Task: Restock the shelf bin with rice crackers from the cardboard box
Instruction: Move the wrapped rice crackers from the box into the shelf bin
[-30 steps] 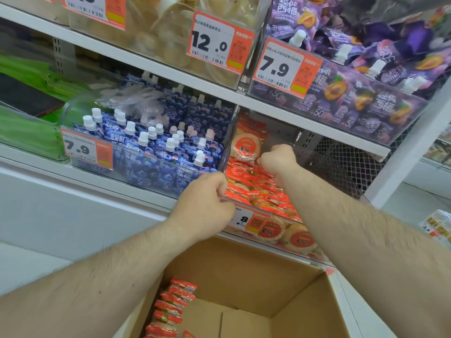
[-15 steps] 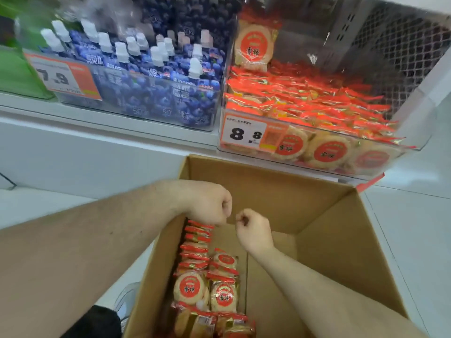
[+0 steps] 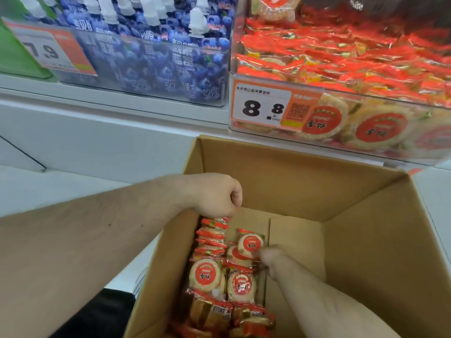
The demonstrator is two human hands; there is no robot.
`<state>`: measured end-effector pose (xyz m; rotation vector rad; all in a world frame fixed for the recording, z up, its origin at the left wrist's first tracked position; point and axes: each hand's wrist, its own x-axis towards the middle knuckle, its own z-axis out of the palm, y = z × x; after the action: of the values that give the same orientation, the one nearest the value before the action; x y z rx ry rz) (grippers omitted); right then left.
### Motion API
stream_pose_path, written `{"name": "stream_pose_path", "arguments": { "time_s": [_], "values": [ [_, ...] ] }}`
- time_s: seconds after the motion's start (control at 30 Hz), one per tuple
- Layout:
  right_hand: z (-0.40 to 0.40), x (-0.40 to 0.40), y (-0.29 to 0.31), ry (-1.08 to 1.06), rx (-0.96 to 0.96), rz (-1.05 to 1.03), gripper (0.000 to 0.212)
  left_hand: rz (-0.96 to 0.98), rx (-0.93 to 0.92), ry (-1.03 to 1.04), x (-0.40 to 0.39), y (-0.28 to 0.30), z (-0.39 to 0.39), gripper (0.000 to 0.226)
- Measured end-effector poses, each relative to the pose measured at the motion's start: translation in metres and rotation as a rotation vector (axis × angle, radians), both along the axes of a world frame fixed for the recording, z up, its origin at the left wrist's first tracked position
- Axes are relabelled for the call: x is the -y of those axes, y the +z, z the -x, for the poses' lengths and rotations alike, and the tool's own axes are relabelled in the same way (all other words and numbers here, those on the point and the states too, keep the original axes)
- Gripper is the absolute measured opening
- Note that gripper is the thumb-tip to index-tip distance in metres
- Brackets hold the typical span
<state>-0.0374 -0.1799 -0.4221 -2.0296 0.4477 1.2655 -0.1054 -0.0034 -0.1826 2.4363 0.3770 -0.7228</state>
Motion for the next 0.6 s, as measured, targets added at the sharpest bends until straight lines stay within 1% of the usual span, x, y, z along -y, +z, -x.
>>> {"name": "stream_pose_path", "arguments": {
  "time_s": [0.07,0.13,0.23,0.3,0.37,0.4,0.47,0.5,0.53,0.57,0.6],
  "values": [
    [-0.011,0.008,0.017,-0.034,-0.034,-0.074,0.013,-0.001,0.016,0.020,-0.001,0.001,-0.001,0.027],
    [-0.021,0.014,0.039,-0.052,-0.153,-0.275,0.013,0.007,0.018,0.048,-0.002,0.002,-0.001,0.033],
    [-0.026,0.006,0.078,0.004,-0.276,-0.600,0.023,-0.026,0.033,0.117,-0.002,0.002,-0.002,0.059],
    [-0.022,-0.007,0.103,0.083,-0.325,-0.787,0.024,-0.050,0.058,0.185,-0.002,0.001,-0.002,0.074],
    [-0.018,-0.022,0.120,0.152,-0.353,-0.950,0.021,0.001,0.097,0.267,-0.002,0.002,-0.001,0.073],
    [-0.018,-0.028,0.122,0.178,-0.377,-1.028,0.021,0.060,0.128,0.323,-0.002,0.003,-0.001,0.067],
    [-0.024,-0.034,0.113,0.157,-0.453,-1.144,0.029,0.131,0.195,0.401,-0.004,0.005,0.001,0.054],
    [-0.028,-0.032,0.104,0.106,-0.479,-1.129,0.032,0.117,0.215,0.397,-0.006,0.006,0.001,0.051],
    [-0.032,-0.030,0.090,0.036,-0.461,-1.030,0.031,0.087,0.224,0.375,-0.008,0.006,0.002,0.050],
    [-0.033,-0.028,0.076,-0.018,-0.381,-0.853,0.024,0.059,0.224,0.353,-0.009,0.006,0.002,0.050],
    [-0.033,-0.025,0.056,-0.024,-0.253,-0.616,0.016,0.046,0.216,0.339,-0.010,0.006,0.003,0.050]
  ]
}}
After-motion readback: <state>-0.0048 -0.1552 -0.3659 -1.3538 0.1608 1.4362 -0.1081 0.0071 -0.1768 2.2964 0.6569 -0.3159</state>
